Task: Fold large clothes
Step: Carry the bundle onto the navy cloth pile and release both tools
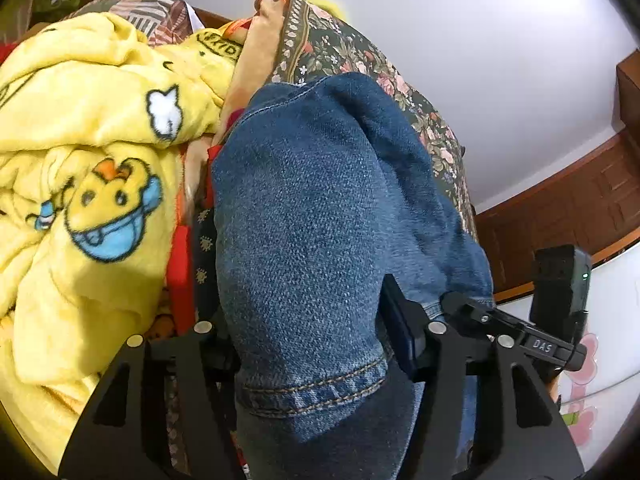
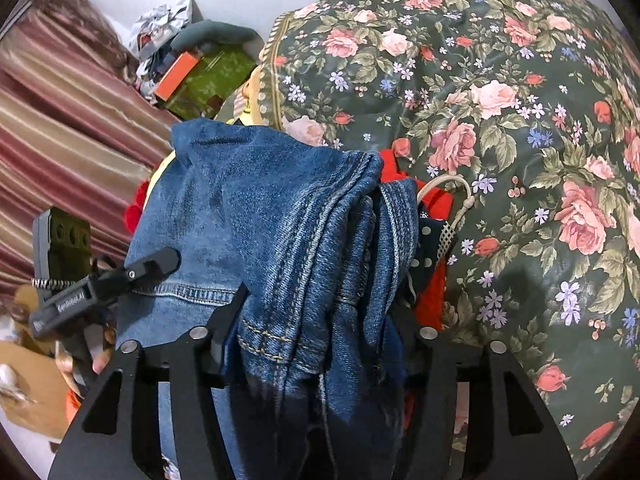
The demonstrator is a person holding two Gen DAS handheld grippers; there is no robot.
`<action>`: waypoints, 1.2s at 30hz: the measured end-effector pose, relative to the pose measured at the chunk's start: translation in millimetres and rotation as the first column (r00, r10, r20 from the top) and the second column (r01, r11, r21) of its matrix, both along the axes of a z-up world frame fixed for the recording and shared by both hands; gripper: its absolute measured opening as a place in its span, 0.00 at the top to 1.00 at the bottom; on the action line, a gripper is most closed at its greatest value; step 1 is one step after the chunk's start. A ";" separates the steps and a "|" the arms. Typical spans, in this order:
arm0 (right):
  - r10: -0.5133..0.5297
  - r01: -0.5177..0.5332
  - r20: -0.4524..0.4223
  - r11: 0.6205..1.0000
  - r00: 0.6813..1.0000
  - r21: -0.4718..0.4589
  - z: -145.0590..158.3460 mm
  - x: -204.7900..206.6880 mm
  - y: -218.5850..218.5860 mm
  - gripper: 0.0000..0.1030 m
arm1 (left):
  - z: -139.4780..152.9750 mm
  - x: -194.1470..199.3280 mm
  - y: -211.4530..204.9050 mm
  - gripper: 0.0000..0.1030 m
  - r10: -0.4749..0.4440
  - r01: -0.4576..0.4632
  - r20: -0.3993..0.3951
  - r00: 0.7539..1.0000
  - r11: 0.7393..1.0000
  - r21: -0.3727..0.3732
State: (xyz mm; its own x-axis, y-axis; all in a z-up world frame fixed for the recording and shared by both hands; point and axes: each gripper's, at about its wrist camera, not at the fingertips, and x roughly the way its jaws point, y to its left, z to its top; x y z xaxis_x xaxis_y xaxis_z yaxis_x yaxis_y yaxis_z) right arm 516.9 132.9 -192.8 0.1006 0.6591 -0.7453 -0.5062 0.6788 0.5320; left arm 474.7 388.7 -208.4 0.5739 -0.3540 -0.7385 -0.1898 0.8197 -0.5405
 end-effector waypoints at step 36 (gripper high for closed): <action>-0.082 0.032 0.588 0.995 0.805 0.096 181.3 -228.0 -107.9 0.31 | 194.0 -275.3 -152.3 0.29 -0.093 -0.188 0.428 0.899 0.801 0.568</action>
State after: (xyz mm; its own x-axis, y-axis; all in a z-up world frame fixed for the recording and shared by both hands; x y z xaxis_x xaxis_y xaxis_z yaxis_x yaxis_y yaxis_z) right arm 288.8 25.0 -11.5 0.5439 0.6911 -0.4760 -0.7012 0.6858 0.1946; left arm 199.3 236.4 -14.4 0.8746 0.0993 -0.4746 -0.1104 0.9939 0.0044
